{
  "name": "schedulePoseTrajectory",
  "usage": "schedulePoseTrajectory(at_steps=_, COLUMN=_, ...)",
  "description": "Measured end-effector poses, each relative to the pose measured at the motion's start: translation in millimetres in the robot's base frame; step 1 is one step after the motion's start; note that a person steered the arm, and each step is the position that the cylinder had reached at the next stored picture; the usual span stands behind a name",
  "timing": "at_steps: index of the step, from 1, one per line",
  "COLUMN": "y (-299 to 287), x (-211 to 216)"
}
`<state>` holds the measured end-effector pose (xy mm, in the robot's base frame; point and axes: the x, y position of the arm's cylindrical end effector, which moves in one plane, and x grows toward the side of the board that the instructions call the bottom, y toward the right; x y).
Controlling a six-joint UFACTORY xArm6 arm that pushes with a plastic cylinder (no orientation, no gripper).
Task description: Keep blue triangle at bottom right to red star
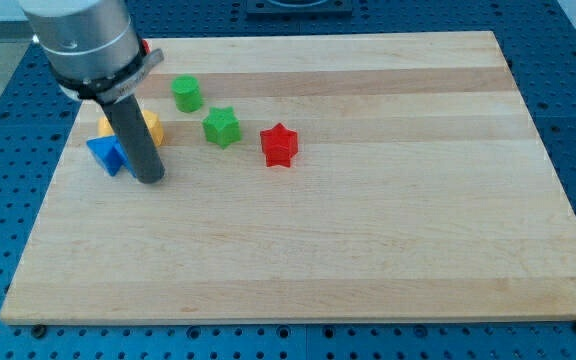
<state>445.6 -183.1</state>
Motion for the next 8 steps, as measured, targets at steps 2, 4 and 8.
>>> schedulePoseTrajectory(at_steps=2, y=32.3, x=-20.8)
schedulePoseTrajectory(at_steps=4, y=61.6, x=-54.0)
schedulePoseTrajectory(at_steps=8, y=-120.9, x=54.6)
